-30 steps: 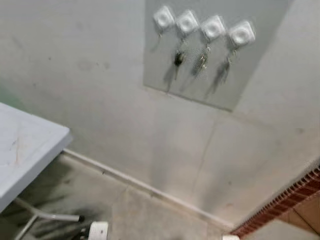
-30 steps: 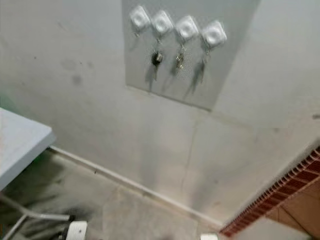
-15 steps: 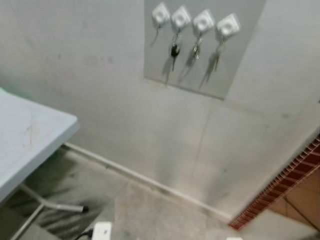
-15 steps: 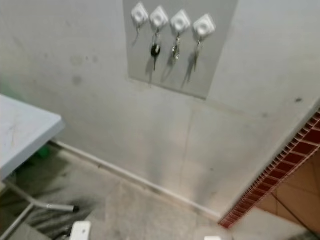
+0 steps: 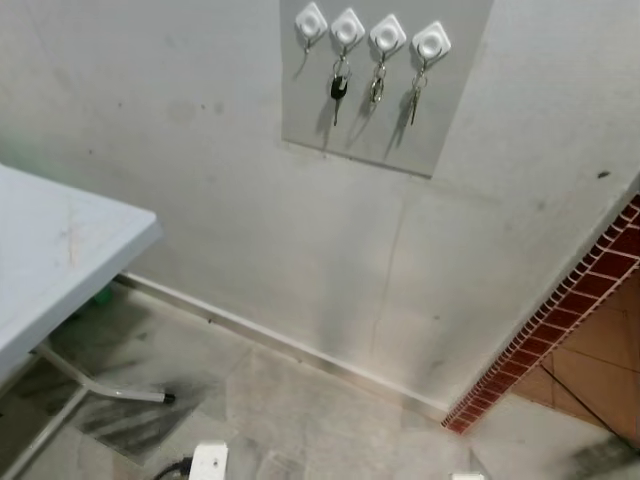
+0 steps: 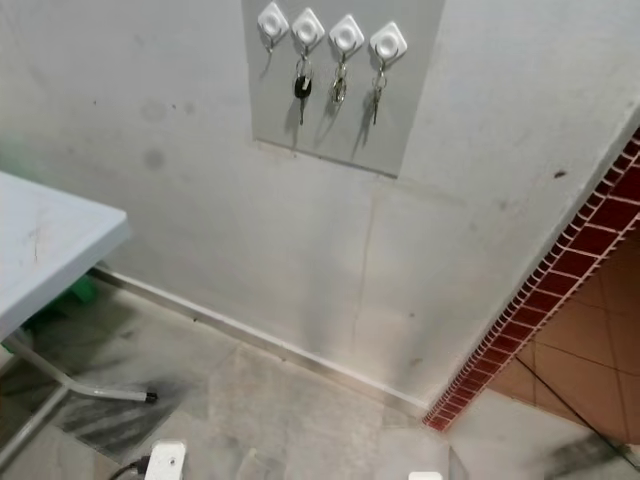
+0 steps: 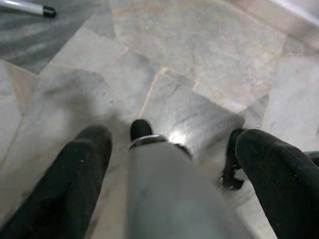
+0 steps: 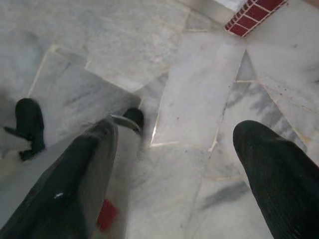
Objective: Hang keys on a hook
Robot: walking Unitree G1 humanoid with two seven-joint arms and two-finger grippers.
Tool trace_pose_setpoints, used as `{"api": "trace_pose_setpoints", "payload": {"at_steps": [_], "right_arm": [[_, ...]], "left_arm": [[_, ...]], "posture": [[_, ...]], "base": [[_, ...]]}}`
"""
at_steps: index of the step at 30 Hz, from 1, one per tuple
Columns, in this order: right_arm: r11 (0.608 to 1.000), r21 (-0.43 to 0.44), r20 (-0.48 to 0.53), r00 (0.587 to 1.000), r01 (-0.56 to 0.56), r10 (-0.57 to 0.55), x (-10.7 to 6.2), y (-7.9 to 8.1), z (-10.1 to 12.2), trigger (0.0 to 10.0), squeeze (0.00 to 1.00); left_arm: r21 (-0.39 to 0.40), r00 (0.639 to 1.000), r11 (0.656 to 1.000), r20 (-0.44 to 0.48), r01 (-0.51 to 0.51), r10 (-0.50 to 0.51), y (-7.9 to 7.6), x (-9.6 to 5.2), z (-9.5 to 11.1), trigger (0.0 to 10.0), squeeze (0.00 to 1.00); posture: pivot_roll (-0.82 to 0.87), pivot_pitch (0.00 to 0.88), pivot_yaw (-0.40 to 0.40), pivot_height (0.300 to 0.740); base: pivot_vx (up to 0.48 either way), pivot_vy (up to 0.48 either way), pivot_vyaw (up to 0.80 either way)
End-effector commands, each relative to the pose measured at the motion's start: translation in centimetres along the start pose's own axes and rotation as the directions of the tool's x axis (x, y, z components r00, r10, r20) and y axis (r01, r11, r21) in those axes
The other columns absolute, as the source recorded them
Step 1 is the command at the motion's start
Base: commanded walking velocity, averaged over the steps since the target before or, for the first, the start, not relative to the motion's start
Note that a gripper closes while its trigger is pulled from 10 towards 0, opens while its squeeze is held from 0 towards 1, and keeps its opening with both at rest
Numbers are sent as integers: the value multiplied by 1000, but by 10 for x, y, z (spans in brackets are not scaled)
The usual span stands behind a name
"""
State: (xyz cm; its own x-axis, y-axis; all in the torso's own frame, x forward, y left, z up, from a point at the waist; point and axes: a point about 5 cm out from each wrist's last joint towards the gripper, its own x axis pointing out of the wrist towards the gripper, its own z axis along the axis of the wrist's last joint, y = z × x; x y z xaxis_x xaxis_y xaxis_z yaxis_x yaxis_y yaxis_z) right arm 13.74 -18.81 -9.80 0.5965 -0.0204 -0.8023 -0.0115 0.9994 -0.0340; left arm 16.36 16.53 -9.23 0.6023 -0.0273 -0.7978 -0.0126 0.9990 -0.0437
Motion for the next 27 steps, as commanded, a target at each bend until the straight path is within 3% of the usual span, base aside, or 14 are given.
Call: {"api": "trace_pose_setpoints", "payload": {"at_steps": [1, 11, 27], "right_arm": [[1000, -1, -31, 1000, 3, -3, -2, -1, -8, 10000, 0], [1000, -10, -33, 999, 1, -1, -2, -1, -7, 10000, 0], [1000, -17, -30, 1000, -3, 2, -1, 0, -5, 10000, 0]], "left_arm": [[0, 999, 1000, -37, -1, 1, 0, -2, -9, 10000, 0], [-11, 1000, 1000, -16, 5, -5, 0, -1, -6, 10000, 0], [-10, 1000, 1000, -4, 10, -10, -1, -1, -4, 10000, 0]], "posture": [[42, 101, -39, 740], [39, 104, -37, 740], [40, 109, -36, 740]], "base": [[-255, 0, 0], [-25, 0, 42], [0, 0, 800]]}}
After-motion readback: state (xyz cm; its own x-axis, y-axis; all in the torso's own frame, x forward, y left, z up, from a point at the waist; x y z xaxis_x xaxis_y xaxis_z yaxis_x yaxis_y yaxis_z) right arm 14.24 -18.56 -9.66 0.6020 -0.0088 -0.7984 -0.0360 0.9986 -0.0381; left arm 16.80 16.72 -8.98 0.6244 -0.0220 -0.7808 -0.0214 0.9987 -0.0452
